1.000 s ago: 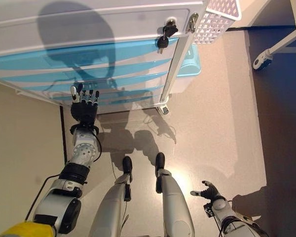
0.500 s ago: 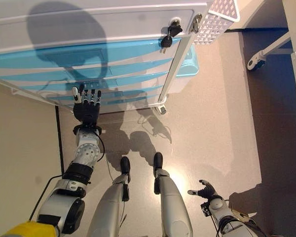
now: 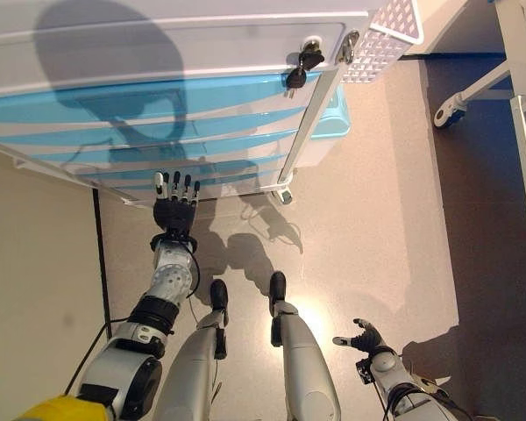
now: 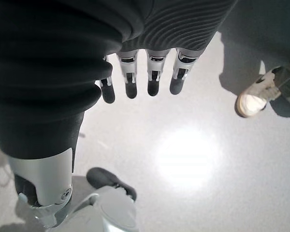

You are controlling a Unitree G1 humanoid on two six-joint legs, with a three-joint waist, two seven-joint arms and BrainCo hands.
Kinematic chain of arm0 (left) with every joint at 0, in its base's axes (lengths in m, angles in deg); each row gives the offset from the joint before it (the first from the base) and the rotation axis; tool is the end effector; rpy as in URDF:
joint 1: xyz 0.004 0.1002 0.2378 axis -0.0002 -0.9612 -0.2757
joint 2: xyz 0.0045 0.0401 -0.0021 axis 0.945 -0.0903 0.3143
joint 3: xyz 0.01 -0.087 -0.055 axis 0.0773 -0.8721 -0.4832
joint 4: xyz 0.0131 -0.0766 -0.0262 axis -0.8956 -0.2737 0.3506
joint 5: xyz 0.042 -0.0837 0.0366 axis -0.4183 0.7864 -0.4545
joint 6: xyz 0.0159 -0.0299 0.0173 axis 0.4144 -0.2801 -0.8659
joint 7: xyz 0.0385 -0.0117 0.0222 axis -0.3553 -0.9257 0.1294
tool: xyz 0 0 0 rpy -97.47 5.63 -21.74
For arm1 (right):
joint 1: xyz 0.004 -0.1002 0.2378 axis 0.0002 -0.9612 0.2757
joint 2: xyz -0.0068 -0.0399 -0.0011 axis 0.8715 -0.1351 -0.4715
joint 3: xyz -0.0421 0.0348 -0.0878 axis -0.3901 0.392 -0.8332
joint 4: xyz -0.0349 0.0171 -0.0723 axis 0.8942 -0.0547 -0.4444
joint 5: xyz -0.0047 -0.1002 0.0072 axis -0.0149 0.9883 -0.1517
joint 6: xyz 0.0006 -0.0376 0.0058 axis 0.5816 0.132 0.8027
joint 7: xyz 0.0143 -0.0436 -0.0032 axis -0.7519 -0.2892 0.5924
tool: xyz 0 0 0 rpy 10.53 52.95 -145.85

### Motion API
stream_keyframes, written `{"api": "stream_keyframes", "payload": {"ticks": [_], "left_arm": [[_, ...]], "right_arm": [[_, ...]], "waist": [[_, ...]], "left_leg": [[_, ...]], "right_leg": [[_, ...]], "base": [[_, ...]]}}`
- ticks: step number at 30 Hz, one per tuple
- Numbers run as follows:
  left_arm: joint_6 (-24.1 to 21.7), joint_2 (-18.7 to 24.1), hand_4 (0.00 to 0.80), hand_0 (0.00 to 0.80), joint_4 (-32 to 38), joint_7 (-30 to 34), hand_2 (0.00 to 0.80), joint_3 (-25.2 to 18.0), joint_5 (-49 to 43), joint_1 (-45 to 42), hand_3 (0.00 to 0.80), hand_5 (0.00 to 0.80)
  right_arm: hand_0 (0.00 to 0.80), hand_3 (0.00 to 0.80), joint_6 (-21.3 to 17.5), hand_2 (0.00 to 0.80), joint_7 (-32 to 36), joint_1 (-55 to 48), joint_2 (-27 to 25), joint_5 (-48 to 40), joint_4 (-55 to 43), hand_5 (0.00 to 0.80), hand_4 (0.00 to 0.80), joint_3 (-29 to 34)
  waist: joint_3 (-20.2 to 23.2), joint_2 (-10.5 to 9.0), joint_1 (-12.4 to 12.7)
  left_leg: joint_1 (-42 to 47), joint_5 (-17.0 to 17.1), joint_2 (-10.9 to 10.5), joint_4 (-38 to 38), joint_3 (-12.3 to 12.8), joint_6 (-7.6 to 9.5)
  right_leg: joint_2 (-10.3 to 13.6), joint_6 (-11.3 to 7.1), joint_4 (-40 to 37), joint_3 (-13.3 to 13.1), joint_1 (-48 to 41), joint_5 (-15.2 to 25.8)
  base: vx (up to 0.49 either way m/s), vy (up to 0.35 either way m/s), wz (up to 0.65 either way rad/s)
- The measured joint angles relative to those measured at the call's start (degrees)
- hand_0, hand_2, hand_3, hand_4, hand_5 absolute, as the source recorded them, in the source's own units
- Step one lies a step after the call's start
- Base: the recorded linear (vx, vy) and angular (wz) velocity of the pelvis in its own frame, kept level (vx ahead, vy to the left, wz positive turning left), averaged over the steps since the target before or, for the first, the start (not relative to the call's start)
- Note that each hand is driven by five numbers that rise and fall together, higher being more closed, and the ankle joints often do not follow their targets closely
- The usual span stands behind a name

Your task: Open the drawer and pick up the medicine

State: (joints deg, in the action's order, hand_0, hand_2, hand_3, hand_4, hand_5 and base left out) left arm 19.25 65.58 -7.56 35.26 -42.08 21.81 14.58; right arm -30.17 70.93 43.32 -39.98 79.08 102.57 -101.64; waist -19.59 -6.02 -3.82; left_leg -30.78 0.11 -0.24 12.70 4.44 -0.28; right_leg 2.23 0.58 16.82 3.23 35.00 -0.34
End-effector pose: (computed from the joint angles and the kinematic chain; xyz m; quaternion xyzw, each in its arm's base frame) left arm 0.3062 0.1443 0.0725 -0.5389 -0.0748 0.0608 0.8368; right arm 0.1612 -0.2358 -0.0821 -0.2410 0.4069 -0.0158 0.8810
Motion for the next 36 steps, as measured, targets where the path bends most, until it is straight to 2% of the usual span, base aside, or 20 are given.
{"api": "stream_keyframes", "payload": {"ticks": [7,18,30,36], "left_arm": [[0.0,-0.2,0.000,0.000,0.0,0.0,0.000,0.0,0.0,0.0,0.000,0.000],[-0.1,3.3,0.000,0.000,0.4,-0.7,0.000,-0.1,-0.1,1.8,0.000,0.000],[0.0,3.9,0.000,0.000,1.7,-1.7,0.000,0.1,0.0,1.3,0.000,0.000],[-0.1,4.8,0.000,0.000,1.7,-2.6,0.000,0.0,0.6,1.7,0.000,0.000]], "right_arm": [[0.000,0.000,0.0,0.000,-0.5,0.0,0.0,0.0,0.0,0.000,0.000,0.0],[0.000,0.000,0.0,0.000,-0.5,0.0,0.0,0.0,0.0,0.000,0.000,0.0],[0.000,0.000,0.0,0.000,0.8,-0.1,-0.1,0.0,0.1,0.000,0.000,0.0],[0.000,0.000,0.0,0.000,1.2,0.0,-0.2,0.1,0.1,0.000,0.000,-0.2]], "waist": [[0.0,0.00,0.0],[-0.1,-0.28,-0.2],[-0.2,-0.44,-0.3],[-0.3,-0.54,-1.4]], "left_leg": [[0.1,0.0,0.0,0.0,-0.3,0.00],[0.1,0.0,0.0,-0.1,-0.3,0.01],[0.1,0.1,0.0,-0.4,-0.4,0.07],[0.1,0.4,0.1,-0.9,-0.5,0.14]], "right_leg": [[0.0,0.00,-0.2,0.4,-0.3,0.0],[0.0,-0.01,-0.3,0.3,-0.3,0.0],[0.0,-0.01,-0.6,0.4,-0.3,0.1],[0.0,-0.17,-0.8,0.4,-0.2,0.1]], "base": [[0.006,-0.006,0.02],[0.000,0.000,0.00],[0.000,0.000,0.00],[0.000,0.000,0.00]]}}
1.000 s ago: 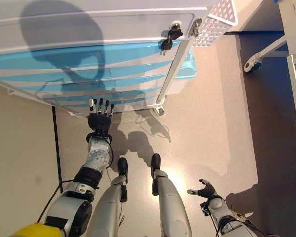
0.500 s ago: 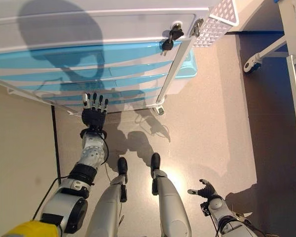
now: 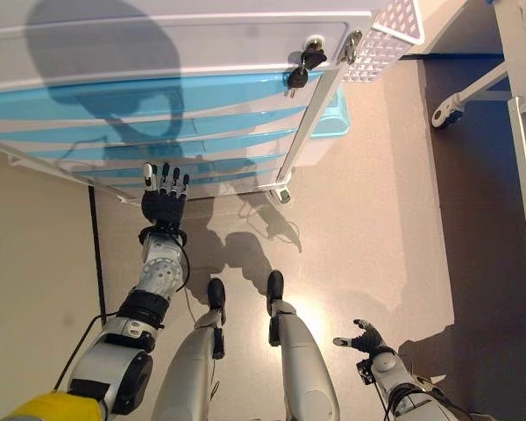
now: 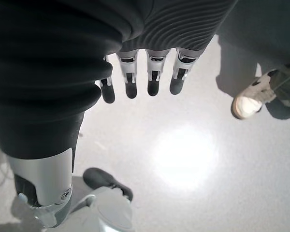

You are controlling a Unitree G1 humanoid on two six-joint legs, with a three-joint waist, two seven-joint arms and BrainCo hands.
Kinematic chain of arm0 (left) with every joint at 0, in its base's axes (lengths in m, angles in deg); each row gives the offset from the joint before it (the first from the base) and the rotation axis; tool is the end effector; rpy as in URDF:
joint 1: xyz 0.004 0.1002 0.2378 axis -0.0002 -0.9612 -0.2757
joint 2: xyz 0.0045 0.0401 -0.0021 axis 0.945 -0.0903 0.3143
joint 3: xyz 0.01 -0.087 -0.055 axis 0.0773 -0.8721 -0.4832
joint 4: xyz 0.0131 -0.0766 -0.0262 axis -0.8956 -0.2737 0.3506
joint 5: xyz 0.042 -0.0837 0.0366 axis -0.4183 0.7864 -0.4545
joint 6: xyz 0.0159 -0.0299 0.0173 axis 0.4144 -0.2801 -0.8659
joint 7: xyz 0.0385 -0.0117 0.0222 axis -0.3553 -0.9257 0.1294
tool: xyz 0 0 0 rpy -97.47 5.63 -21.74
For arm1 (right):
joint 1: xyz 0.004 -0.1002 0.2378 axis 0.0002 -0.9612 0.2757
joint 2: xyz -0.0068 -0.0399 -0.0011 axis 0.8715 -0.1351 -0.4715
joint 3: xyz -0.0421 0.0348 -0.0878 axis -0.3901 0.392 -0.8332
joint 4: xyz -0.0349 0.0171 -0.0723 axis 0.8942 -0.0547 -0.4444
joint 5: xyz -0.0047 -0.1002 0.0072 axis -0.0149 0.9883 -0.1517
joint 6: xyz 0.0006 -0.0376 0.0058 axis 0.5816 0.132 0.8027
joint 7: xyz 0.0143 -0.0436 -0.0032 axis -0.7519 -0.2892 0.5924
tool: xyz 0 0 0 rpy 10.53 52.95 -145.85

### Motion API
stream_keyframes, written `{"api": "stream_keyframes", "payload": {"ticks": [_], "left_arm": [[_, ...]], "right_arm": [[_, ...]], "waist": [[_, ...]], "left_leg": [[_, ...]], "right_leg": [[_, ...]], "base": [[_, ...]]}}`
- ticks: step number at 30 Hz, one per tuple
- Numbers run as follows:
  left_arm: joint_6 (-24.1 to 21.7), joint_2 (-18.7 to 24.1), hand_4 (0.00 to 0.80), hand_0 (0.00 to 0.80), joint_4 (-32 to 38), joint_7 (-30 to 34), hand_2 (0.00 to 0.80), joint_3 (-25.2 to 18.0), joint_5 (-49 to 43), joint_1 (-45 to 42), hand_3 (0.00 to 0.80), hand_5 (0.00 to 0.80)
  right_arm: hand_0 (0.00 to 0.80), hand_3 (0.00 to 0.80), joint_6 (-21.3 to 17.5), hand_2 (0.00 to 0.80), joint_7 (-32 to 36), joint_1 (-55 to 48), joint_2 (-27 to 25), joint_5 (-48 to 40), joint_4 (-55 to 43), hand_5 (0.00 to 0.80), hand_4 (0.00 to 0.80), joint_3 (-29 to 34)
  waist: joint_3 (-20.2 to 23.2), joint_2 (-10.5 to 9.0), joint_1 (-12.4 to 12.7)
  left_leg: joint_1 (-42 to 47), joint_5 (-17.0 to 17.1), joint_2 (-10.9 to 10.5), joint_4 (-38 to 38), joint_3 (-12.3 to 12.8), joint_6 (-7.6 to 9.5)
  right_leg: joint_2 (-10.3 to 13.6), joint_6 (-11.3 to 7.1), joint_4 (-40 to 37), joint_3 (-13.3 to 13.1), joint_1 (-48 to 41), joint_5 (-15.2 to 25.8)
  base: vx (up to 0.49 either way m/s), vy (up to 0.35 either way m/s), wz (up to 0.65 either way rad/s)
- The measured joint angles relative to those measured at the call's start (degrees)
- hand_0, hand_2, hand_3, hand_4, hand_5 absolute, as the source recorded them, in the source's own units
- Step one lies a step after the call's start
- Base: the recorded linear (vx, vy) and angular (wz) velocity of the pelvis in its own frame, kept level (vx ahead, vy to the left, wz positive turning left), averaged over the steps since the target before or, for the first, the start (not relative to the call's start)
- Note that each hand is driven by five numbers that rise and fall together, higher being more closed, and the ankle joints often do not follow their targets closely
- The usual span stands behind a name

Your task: Open the drawer and pick up the medicine

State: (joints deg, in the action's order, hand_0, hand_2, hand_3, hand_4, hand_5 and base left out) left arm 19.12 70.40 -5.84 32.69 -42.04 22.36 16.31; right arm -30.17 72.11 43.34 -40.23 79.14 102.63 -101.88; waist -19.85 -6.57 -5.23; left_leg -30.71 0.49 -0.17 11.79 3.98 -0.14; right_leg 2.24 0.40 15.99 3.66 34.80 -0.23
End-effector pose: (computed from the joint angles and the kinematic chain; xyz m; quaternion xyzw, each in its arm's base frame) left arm 0.3129 0.1652 0.0915 -0.5181 -0.1037 0.0726 0.8459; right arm 0.1611 -0.2371 -0.0818 -0.2402 0.4097 -0.0063 0.8800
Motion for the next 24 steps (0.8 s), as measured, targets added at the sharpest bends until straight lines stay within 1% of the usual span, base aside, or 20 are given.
{"api": "stream_keyframes", "payload": {"ticks": [7,13,17,19,24], "left_arm": [[0.0,0.0,0.000,0.000,1.3,-0.3,0.000,0.2,0.6,0.0,0.000,0.000],[0.0,0.2,0.000,0.000,2.4,-0.3,0.000,1.7,0.6,-0.2,0.000,0.000],[0.2,0.2,0.000,0.000,2.4,-0.3,0.000,1.8,2.2,-0.7,0.000,0.000],[0.4,0.2,0.000,0.000,2.4,-0.3,0.000,2.4,2.3,-0.8,0.000,0.000],[1.1,1.4,0.000,0.000,2.4,-0.3,0.000,2.8,2.2,-0.8,0.000,0.000]], "right_arm": [[0.000,0.000,0.0,0.000,1.0,0.0,-0.1,0.2,0.1,0.000,0.000,-1.1],[0.000,0.000,0.0,0.000,1.3,0.0,-0.1,0.2,0.2,0.000,0.000,-1.1],[0.000,0.000,0.0,0.000,1.7,-0.3,-0.1,0.3,0.2,0.000,0.000,-1.3],[0.000,0.000,0.0,0.000,1.7,-0.7,-0.2,0.8,0.3,0.000,0.000,-1.3],[0.000,0.000,0.0,0.000,2.2,-0.7,-0.3,1.5,0.6,0.000,0.000,-1.3]], "waist": [[0.0,0.00,0.0],[0.0,0.01,0.5],[0.0,0.03,0.5],[0.0,0.04,1.2],[0.0,0.05,1.4]], "left_leg": [[-0.4,0.3,0.0,-0.3,0.0,-0.01],[-0.4,0.5,0.0,-0.3,0.0,0.03],[1.8,0.6,0.0,-1.0,0.3,0.14],[2.9,0.8,0.0,-1.6,0.5,0.20],[4.0,1.6,0.0,-2.9,0.7,0.08]], "right_leg": [[0.0,0.03,0.0,-0.1,0.5,0.1],[0.1,0.39,0.0,0.0,0.5,0.6],[0.2,0.35,-0.3,-0.1,-1.4,0.7],[0.2,0.27,-0.3,-0.2,-2.1,0.6],[0.2,0.06,-0.7,-0.8,-2.7,0.6]], "base": [[0.000,0.000,0.00],[0.000,0.000,0.00],[0.014,0.009,-0.03],[0.012,0.003,-0.04],[0.002,0.001,-0.01]]}}
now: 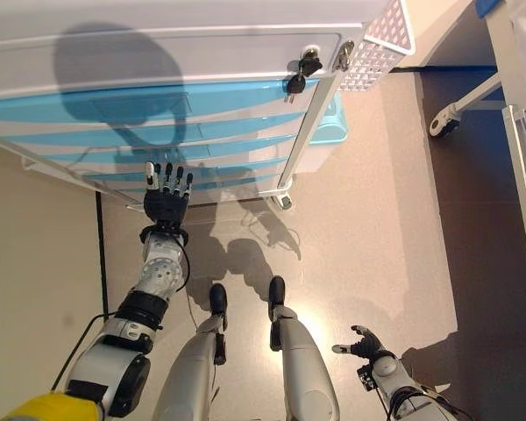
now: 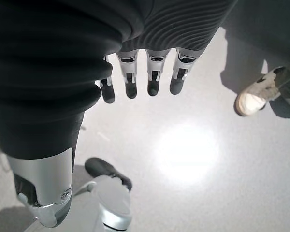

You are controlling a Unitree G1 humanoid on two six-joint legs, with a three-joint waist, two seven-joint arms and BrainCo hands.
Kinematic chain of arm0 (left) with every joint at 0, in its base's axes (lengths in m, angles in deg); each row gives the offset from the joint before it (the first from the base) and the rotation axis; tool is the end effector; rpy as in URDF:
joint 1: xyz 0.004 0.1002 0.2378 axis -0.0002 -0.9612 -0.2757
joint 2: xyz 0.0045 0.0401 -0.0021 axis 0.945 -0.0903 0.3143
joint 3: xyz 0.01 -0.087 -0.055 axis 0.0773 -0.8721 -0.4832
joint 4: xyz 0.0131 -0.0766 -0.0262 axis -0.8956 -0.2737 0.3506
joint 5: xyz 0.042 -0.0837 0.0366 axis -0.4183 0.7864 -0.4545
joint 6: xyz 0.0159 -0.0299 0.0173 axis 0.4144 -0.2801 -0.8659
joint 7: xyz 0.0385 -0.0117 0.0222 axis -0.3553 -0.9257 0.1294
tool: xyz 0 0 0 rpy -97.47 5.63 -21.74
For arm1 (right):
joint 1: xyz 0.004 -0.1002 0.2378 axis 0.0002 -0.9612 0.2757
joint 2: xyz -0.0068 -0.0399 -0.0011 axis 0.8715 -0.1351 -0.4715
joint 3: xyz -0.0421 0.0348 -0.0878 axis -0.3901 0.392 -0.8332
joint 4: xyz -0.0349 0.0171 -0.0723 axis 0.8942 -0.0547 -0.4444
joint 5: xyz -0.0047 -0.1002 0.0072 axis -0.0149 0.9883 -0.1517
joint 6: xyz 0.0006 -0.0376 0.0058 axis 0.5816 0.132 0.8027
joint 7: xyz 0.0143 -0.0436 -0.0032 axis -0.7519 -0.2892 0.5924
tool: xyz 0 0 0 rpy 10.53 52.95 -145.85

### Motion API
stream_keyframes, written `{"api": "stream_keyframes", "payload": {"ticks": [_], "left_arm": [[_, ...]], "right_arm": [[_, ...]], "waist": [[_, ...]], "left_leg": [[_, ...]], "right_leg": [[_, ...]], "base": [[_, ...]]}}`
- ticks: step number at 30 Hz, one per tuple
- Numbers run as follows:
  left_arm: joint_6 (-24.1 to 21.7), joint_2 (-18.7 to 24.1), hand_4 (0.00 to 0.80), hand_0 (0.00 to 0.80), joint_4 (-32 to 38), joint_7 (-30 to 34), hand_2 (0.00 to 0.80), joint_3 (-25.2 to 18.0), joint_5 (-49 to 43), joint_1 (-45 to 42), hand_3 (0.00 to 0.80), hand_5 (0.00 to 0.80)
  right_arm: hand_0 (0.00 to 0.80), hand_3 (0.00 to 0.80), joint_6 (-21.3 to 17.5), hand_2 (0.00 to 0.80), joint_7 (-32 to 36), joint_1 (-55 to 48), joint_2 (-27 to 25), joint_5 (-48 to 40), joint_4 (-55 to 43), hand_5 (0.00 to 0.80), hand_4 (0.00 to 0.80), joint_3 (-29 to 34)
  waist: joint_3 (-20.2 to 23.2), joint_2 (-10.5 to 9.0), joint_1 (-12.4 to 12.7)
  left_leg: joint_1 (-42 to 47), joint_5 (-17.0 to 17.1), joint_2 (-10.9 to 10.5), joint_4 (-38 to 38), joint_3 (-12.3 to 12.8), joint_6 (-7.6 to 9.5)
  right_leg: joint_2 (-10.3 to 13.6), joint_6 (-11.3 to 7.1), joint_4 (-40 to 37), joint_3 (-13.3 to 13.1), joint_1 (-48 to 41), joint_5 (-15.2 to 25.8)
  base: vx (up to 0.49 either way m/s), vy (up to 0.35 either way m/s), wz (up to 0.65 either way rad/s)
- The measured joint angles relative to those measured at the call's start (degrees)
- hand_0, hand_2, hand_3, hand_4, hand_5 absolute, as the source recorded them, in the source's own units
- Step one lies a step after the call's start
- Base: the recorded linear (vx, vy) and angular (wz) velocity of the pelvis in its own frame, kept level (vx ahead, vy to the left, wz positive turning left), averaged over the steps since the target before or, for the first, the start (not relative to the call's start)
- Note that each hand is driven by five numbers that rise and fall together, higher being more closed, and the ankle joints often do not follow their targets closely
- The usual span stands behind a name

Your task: Open the drawer and pick up the medicine

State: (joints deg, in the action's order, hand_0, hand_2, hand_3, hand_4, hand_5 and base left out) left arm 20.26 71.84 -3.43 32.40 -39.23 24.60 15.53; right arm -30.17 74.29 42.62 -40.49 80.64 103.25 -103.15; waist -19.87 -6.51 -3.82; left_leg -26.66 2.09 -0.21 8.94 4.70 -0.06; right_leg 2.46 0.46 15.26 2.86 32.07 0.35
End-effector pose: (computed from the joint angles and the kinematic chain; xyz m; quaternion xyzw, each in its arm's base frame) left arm 0.3112 0.1632 0.0941 -0.5188 -0.0943 0.0508 0.8482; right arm 0.1547 -0.2385 -0.0846 -0.2506 0.4250 0.0237 0.8695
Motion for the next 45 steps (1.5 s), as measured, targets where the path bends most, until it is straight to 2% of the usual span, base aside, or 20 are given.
{"api": "stream_keyframes", "payload": {"ticks": [9,19,21,22,23,24,25,45], "left_arm": [[0.3,1.3,0.000,0.000,1.3,0.3,0.000,-0.3,0.6,0.3,0.000,0.000],[0.4,2.1,0.000,0.000,1.3,-1.0,0.000,-0.6,0.6,0.4,0.000,0.000],[0.4,2.1,0.104,0.104,1.3,-1.1,0.104,-0.6,0.6,0.4,0.104,0.104],[0.4,2.1,0.245,0.245,1.3,-1.1,0.245,-0.6,0.6,0.4,0.245,0.245],[0.4,2.2,0.493,0.493,1.3,-1.1,0.493,-0.7,0.6,0.5,0.493,0.493],[0.4,2.3,0.605,0.605,1.3,-1.3,0.605,-0.7,0.6,0.5,0.605,0.605],[0.4,2.5,0.800,0.800,1.2,-1.7,0.800,-0.7,0.6,0.5,0.800,0.800],[1.5,3.1,0.800,0.800,-0.4,-3.7,0.800,-1.5,0.5,1.1,0.800,0.800]], "right_arm": [[0.000,0.000,0.0,0.000,0.2,-0.1,-0.1,0.9,0.2,0.000,0.000,0.0],[0.000,0.000,0.0,0.000,0.4,0.0,-0.3,0.9,0.2,0.000,0.000,0.0],[0.000,0.000,0.0,0.000,0.4,0.0,-0.4,0.9,0.2,0.000,0.000,0.0],[0.000,0.000,0.0,0.000,0.4,0.0,-0.4,0.9,0.2,0.000,0.000,0.0],[0.000,0.000,0.0,0.000,0.3,0.0,-0.4,0.9,0.1,0.000,0.000,0.0],[0.000,0.000,0.0,0.000,0.4,0.1,-0.4,0.9,0.1,0.000,0.000,0.0],[0.000,0.000,0.0,0.000,0.3,0.1,-0.4,0.9,0.2,0.000,0.000,0.0],[0.000,0.000,0.0,0.000,0.3,0.1,-0.5,0.9,0.1,0.000,0.000,-0.5]], "waist": [[0.0,0.06,0.1],[0.1,0.13,-0.1],[0.1,0.19,0.0],[0.1,0.19,0.0],[0.1,0.19,0.0],[0.1,0.19,0.1],[0.1,0.19,0.0],[0.1,0.20,-0.1]], "left_leg": [[0.2,0.6,-0.1,-0.4,0.9,-0.17],[1.1,0.5,-0.1,-1.7,1.4,-0.05],[1.1,0.6,-0.3,-1.8,1.5,0.01],[1.1,0.8,-0.3,-1.7,1.5,0.04],[1.0,0.9,-0.3,-1.7,1.6,0.07],[1.1,0.7,-0.3,-1.8,1.5,0.04],[1.1,0.7,-0.3,-2.0,1.5,0.06],[2.0,0.4,-0.2,-1.6,1.6,0.16]], "right_leg": [[-0.3,0.53,-0.3,-0.3,0.2,1.0],[-0.2,-0.13,-1.2,-1.1,-0.2,0.8],[-0.2,-0.09,-1.3,-1.0,-0.2,1.2],[-0.2,0.21,-1.3,-0.9,-0.2,1.6],[-0.2,0.28,-1.2,-0.8,-0.1,1.6],[-0.3,-0.10,-1.4,-0.9,-0.1,1.3],[-0.3,-0.12,-1.5,-1.1,-0.2,1.4],[-0.2,0.08,-1.6,-0.9,-1.1,1.6]], "base": [[0.000,0.004,-0.03],[0.015,0.009,-0.03],[-0.045,0.004,-0.01],[0.000,0.000,0.00],[0.000,0.000,0.00],[0.000,0.000,0.00],[0.000,0.000,0.00],[0.000,-0.002,-0.01]]}}
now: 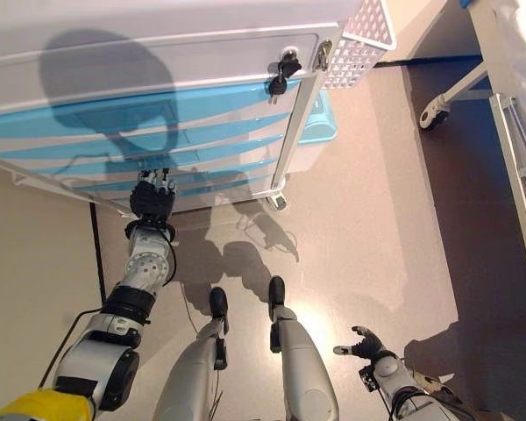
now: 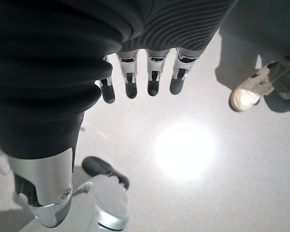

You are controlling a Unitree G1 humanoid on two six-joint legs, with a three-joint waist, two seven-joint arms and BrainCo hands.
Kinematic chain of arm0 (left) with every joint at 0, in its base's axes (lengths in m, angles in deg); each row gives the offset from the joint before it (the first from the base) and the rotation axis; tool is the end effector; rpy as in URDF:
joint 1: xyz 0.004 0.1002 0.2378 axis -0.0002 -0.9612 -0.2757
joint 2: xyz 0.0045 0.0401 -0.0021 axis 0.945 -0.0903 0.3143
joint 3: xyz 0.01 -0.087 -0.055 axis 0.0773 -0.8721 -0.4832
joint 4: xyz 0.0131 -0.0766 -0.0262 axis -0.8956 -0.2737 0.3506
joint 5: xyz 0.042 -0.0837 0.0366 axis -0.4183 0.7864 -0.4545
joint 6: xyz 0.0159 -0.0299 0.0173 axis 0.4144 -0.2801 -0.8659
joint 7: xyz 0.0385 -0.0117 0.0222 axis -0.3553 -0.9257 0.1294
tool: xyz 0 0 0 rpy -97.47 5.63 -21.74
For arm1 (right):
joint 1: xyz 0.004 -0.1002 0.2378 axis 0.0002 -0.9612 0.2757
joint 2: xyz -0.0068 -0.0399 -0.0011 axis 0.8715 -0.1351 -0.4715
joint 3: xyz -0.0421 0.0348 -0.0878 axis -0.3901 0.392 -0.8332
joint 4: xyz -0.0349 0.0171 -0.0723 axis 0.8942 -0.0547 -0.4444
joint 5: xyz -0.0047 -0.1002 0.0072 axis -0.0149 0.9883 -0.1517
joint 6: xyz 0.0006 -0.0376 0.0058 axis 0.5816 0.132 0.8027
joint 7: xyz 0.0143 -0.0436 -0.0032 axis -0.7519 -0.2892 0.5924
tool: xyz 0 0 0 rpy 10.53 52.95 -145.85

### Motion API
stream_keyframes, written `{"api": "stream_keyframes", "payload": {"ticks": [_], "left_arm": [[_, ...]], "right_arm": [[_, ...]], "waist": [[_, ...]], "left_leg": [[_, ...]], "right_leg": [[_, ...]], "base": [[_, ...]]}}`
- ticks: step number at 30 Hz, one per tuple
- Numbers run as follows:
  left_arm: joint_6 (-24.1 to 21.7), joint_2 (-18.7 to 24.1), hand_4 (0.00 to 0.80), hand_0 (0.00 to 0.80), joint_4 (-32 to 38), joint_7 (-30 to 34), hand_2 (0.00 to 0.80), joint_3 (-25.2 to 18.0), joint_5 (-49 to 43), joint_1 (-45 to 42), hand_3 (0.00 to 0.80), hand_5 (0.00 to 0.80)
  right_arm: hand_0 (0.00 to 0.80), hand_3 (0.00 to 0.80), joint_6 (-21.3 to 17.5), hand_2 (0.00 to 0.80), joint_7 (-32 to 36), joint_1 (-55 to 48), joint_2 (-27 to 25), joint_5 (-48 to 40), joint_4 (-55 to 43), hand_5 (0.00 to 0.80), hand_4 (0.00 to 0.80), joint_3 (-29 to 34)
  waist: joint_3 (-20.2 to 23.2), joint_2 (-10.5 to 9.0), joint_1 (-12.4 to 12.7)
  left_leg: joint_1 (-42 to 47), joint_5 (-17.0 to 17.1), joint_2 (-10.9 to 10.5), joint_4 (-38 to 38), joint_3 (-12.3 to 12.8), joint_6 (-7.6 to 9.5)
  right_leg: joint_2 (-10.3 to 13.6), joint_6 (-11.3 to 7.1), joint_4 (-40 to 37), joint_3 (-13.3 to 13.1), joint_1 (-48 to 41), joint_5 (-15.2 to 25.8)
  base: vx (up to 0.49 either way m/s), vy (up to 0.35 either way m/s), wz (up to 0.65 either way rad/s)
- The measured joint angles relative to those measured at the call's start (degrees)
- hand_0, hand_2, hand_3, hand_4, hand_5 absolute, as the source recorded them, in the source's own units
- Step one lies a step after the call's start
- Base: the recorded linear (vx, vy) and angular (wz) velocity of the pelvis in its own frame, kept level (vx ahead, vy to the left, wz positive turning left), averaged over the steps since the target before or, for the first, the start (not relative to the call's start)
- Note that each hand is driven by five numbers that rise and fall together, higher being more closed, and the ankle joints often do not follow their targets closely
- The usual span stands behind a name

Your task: Open the drawer and pick up the medicine

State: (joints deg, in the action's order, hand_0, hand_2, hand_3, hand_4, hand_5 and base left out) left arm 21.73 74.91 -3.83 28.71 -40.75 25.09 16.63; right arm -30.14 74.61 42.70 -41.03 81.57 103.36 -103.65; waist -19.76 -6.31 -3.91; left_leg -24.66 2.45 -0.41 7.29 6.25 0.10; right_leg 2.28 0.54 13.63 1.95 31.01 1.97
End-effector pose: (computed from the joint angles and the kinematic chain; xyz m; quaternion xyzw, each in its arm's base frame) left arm 0.3147 0.1802 0.1029 -0.5116 -0.0900 0.0847 0.8503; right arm 0.1546 -0.2412 -0.0838 -0.2621 0.4262 0.0309 0.8653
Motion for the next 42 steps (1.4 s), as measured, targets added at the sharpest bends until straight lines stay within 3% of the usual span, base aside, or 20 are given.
{"api": "stream_keyframes", "payload": {"ticks": [11,17,25,28,33,42], "left_arm": [[0.8,-2.6,0.800,0.800,-0.5,0.1,0.800,-0.3,-0.1,-3.0,0.800,0.800],[1.3,-5.0,0.800,0.800,1.2,4.1,0.800,0.1,-1.0,-8.9,0.800,0.800],[3.5,-9.8,0.800,0.800,4.1,8.2,0.800,-0.2,-1.2,-18.2,0.800,0.800],[4.7,-9.6,0.800,0.800,4.5,9.7,0.800,-1.2,-1.8,-22.3,0.800,0.800],[8.9,-11.3,0.800,0.800,5.7,11.1,0.800,-0.1,-3.4,-28.0,0.800,0.800],[11.4,-10.6,0.800,0.800,9.6,11.9,0.800,0.0,-3.4,-39.2,0.800,0.800]], "right_arm": [[0.000,0.000,0.0,0.000,-0.3,0.0,0.1,0.1,0.1,0.000,0.000,-0.1],[0.000,0.000,0.0,0.000,-0.4,-0.1,0.1,0.2,0.1,0.000,0.000,-0.1],[0.000,0.000,0.1,0.000,-1.0,-0.1,0.8,1.6,0.3,0.000,0.000,0.1],[0.000,0.000,0.1,0.000,-1.4,-0.3,0.6,2.1,0.4,0.000,0.000,0.4],[0.000,0.000,0.1,0.000,-1.7,-1.9,0.4,2.3,0.4,0.000,0.000,2.7],[0.000,0.000,0.2,0.000,-2.1,-3.9,-1.2,5.1,1.3,0.000,0.000,4.6]], "waist": [[-0.1,0.11,0.3],[0.0,0.31,1.3],[0.6,2.09,3.7],[1.0,2.91,5.8],[2.1,5.09,6.7],[2.0,7.33,10.2]], "left_leg": [[1.6,-0.2,0.1,0.9,-1.6,-0.20],[2.2,-0.2,0.2,1.4,-3.4,-0.75],[3.4,0.2,0.3,1.8,-9.1,-2.46],[4.0,0.2,0.2,1.9,-10.6,-3.27],[4.2,0.2,-0.5,2.6,-16.3,-4.68],[5.5,-0.1,-1.0,5.8,-18.9,-4.86]], "right_leg": [[0.4,0.23,0.7,1.3,-2.4,-0.6],[0.6,0.69,2.8,2.9,-2.9,-2.1],[1.1,2.36,6.7,8.0,-5.0,-6.4],[1.3,2.94,8.8,9.5,-5.4,-8.3],[2.4,3.93,12.2,14.3,-7.2,-12.4],[3.7,5.46,14.2,20.4,-11.7,-16.0]], "base": [[-0.049,-0.041,0.05],[-0.029,-0.084,0.15],[-0.023,-0.085,0.34],[-0.002,-0.068,0.26],[-0.005,-0.056,0.62],[0.007,0.000,0.37]]}}
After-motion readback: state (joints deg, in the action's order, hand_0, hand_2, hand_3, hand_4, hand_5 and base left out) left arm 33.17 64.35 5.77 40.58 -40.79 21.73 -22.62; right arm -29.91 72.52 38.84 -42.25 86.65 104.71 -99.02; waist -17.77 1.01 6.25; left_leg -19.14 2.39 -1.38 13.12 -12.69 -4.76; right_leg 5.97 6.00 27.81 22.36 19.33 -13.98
